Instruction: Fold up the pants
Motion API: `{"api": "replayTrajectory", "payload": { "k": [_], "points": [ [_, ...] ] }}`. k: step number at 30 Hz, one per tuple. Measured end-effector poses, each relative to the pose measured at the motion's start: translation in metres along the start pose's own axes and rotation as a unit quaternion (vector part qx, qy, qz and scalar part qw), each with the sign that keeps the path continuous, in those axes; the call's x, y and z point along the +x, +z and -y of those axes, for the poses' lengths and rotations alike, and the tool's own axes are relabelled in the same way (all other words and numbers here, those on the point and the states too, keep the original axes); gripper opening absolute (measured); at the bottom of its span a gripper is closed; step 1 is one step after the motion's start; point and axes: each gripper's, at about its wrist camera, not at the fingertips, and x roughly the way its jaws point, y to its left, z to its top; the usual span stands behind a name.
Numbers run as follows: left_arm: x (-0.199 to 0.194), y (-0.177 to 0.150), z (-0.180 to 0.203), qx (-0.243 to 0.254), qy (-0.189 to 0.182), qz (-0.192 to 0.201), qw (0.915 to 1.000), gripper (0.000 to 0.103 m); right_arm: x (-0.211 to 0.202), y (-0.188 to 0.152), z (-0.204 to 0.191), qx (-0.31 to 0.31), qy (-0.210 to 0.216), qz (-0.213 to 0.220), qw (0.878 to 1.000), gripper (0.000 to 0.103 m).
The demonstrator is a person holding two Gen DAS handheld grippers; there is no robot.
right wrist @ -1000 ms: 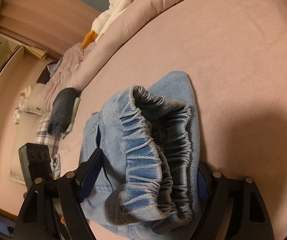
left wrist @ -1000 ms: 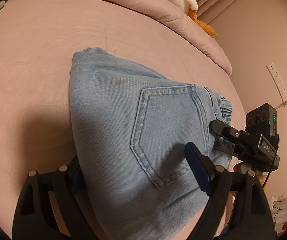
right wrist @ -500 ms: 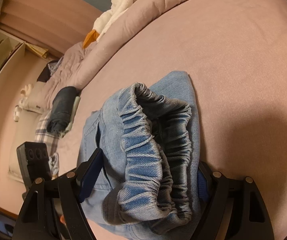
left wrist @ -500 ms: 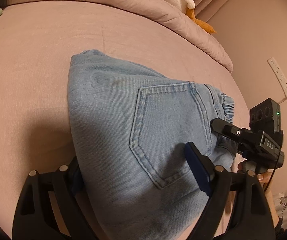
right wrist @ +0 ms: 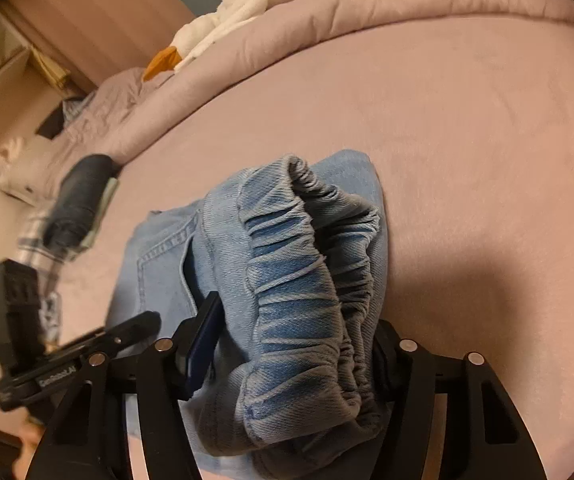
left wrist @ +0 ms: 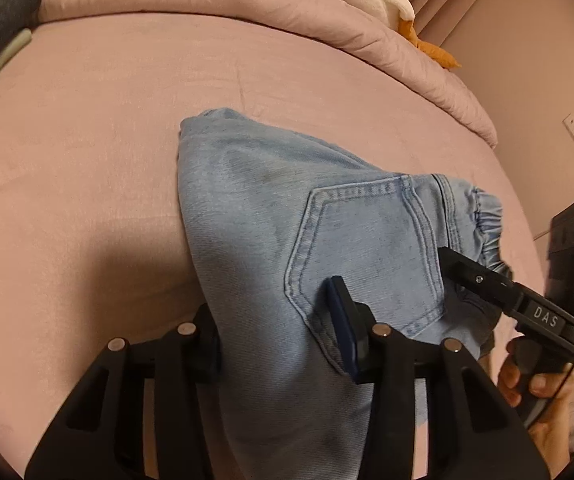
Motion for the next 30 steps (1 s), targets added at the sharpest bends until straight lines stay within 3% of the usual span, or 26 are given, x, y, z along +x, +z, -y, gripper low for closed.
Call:
{"api": "replayTrajectory", "payload": {
  "k": [7, 10, 21, 30],
  "points": [
    [-0.012, -0.001, 0.003, 0.001, 0.011, 0.02, 0.9997, 0.024, -0.013, -0.005, -0.032, -0.065, -0.072, 0.043, 0.994, 0.05],
    [-0.024, -0.004, 0.003, 0.002, 0.015, 0.031, 0.9994, 0.022, -0.022, -0.009, -0.044, -0.087, -0.09, 0.062, 0.99, 0.048],
    [-0.092, -0.034, 0.002, 0.027, 0.05, 0.092, 0.9942, 0.02, -0.054, -0.037, -0.093, -0.133, -0.067, 0.107, 0.983, 0.046],
    [-0.136, -0.065, -0.012, 0.011, 0.071, 0.115, 0.9907, 0.019, -0.071, -0.064, -0.13, -0.165, -0.046, 0.118, 0.978, 0.046]
  ]
}}
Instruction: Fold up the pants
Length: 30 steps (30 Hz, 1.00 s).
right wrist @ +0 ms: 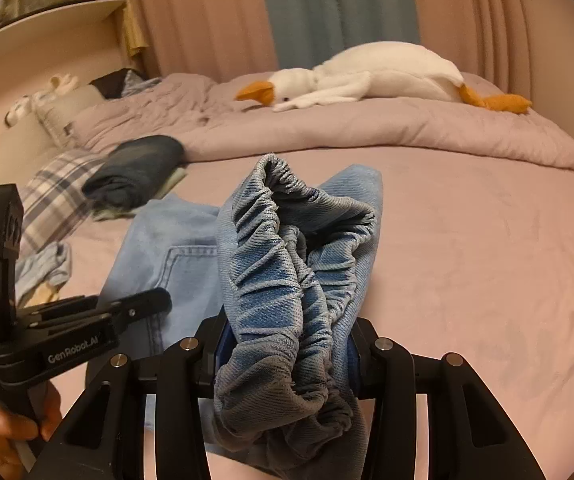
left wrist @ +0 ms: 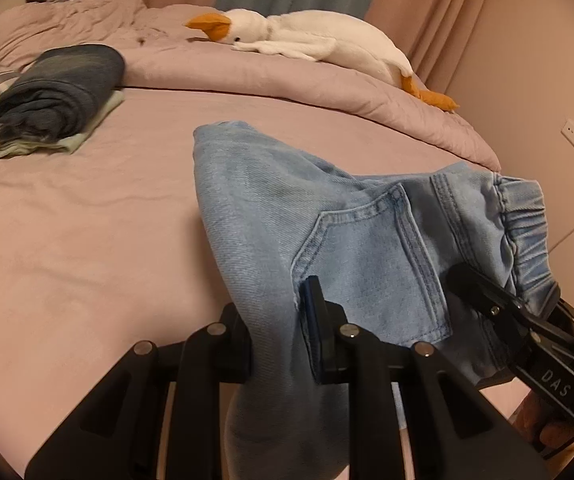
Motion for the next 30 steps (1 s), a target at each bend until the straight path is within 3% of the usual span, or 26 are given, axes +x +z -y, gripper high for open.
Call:
{"api": "replayTrajectory", "payload": {
  "k": [14, 30],
  "points": [
    [-0.051, -0.028, -0.023, -0.017, 0.041, 0.03, 0.9986, 0.019, -0.012, -0.012, -0.051, -0.038, 0.033, 0.008, 0.999, 0.046],
    [-0.073, -0.017, -0.031, -0.016, 0.053, 0.072, 0.9959, 0.019, -0.024, -0.004, -0.082, -0.078, 0.03, 0.042, 0.996, 0.046]
  ]
}}
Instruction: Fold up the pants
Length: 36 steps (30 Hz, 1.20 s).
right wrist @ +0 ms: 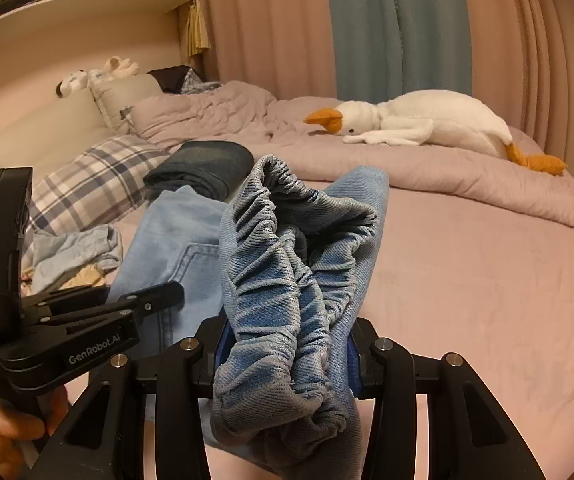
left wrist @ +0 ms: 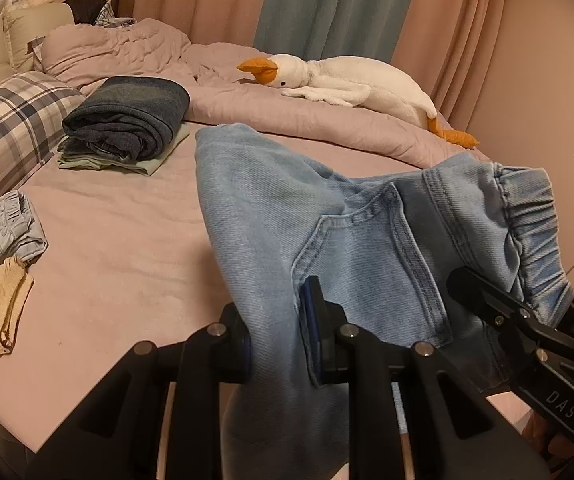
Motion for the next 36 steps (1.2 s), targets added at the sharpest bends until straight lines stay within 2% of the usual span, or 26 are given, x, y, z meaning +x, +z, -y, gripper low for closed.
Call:
{"api": "replayTrajectory", "payload": {
  "k": [14, 36],
  "points": [
    [0.017, 0.013, -0.005, 0.009, 0.005, 0.001, 0.9999, 0.019, 0.019, 0.01, -0.006, -0.001, -0.002, 0.0, 1.0, 0.046],
    [0.065, 0.03, -0.007, 0.022, 0.006, -0.021, 0.9995, 0.019, 0.052, 0.017, 0.01, 0.017, -0.008, -0.016, 1.0, 0.046]
  ]
}}
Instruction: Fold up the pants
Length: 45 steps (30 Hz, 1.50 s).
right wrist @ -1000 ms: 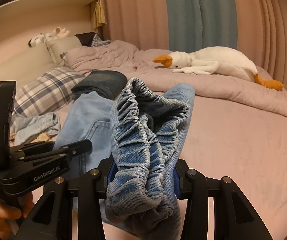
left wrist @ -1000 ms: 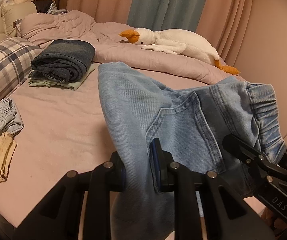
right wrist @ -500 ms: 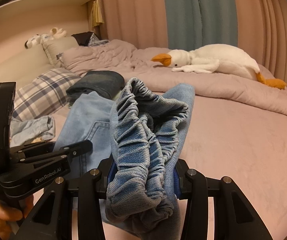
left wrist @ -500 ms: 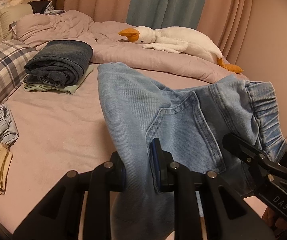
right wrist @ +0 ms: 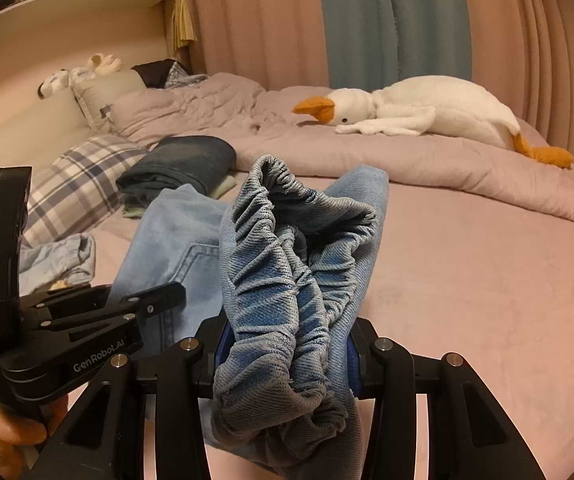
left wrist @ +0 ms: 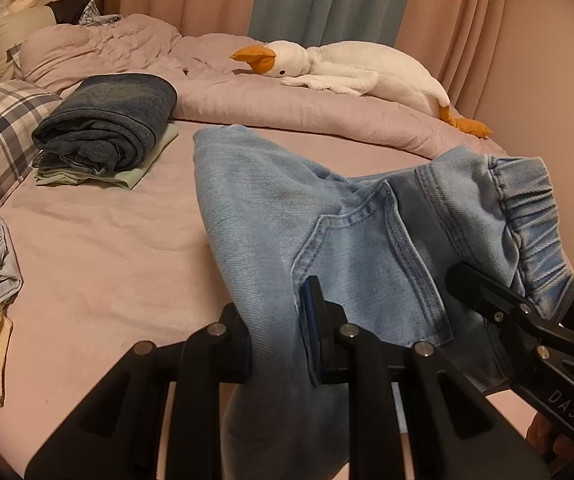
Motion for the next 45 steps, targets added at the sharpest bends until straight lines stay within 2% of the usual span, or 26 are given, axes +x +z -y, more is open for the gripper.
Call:
{"api": "replayTrajectory", "payload": {
  "k": [20, 45],
  "points": [
    [0.035, 0.012, 0.0, 0.011, 0.008, -0.016, 0.9998, 0.019, 0.027, 0.005, 0.011, 0.013, 0.0, -0.012, 1.0, 0.046],
    [0.073, 0.034, 0.007, 0.03, 0.013, -0.019, 0.9993, 0.019, 0.055, 0.018, 0.024, 0.024, -0.011, -0.007, 1.0, 0.046]
  ]
}}
